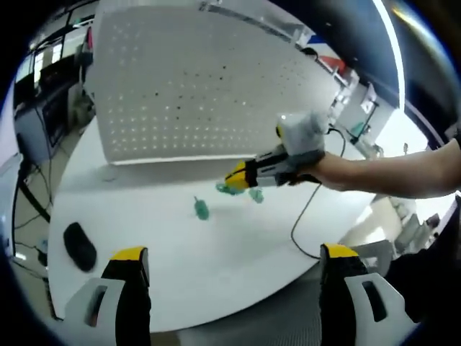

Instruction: Insert the hook assembly into the mounting plate slot until the hook locks in place.

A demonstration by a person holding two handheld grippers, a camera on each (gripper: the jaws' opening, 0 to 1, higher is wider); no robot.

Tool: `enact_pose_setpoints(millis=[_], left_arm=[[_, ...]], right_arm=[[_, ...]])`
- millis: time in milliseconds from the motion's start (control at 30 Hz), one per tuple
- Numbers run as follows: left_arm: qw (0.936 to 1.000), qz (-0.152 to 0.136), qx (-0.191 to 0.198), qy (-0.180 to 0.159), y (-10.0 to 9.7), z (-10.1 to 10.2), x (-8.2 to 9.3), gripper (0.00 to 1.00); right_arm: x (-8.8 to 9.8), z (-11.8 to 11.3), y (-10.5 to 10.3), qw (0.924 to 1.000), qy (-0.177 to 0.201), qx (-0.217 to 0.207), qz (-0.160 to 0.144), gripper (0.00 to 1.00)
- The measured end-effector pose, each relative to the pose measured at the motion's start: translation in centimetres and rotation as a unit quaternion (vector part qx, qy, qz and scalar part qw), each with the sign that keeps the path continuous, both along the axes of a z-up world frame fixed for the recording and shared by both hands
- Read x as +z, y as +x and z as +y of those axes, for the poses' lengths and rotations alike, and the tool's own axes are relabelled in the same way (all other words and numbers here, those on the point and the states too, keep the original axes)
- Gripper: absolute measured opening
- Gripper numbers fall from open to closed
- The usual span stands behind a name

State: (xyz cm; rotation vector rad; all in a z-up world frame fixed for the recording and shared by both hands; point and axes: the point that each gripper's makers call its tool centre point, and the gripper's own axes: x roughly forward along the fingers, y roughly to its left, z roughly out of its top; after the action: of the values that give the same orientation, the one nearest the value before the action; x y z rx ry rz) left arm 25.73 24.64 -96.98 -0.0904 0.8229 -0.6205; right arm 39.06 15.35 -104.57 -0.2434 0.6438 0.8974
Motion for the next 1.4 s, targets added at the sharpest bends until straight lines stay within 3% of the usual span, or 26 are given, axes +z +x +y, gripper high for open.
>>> enact_pose_setpoints(millis=[233, 333, 467, 633, 800, 867, 1000, 1133, 1233, 1400], left_arm=[[0.999, -0.032, 0.001, -0.031, 0.7, -1.3, 2.4, 1.0], [0.9986, -0.04, -0.002, -0.033, 0.8, -1.9, 2.8, 1.0], [0.9982, -0.055, -0.005, -0.024, 1.0, -2.3, 3.1, 1.0], [0.9972, -0.066, -0.002, -0.034, 1.5, -3.1, 3.9, 1.0], [0.9961, -0.074, -0.001, -0.048, 1.9, -3.9, 4.5, 0.92], [0.9956, -0.076, -0.001, -0.054, 2.1, -4.2, 4.8, 0.91], [0.9938, -0.075, -0.016, -0.081, 2.0, -5.3, 5.8, 0.8], [0.9924, -0.083, -0.018, -0.089, 2.3, -6.1, 6.5, 0.78], [0.9918, -0.083, -0.031, -0.092, 2.2, -6.5, 6.6, 0.68], [0.985, -0.082, -0.028, -0.149, 2.3, -7.4, 8.0, 0.5]], right_arm=[[3.2, -0.6, -0.5, 0.9987, 0.035, -0.033, -0.016, 0.01], [5.7, -1.2, -0.7, 0.9924, 0.09, -0.082, -0.017, 0.01], [8.2, -1.6, -1.6, 0.9869, 0.122, -0.102, -0.026, 0.01], [12.1, -1.6, -3.1, 0.9716, 0.191, -0.136, -0.027, 0.01], [15.0, -1.7, -4.7, 0.9549, 0.247, -0.163, -0.025, 0.01], [15.9, -1.7, -5.7, 0.9524, 0.256, -0.164, -0.027, 0.01], [17.2, -1.3, -7.8, 0.9499, 0.268, -0.157, -0.04, 0.01], [18.1, -0.9, -9.2, 0.9408, 0.293, -0.165, -0.041, 0.01], [18.3, -0.3, -9.8, 0.9384, 0.303, -0.163, -0.037, 0.01], [18.9, 0.0, -10.3, 0.9337, 0.316, -0.164, -0.038, 0.01]])
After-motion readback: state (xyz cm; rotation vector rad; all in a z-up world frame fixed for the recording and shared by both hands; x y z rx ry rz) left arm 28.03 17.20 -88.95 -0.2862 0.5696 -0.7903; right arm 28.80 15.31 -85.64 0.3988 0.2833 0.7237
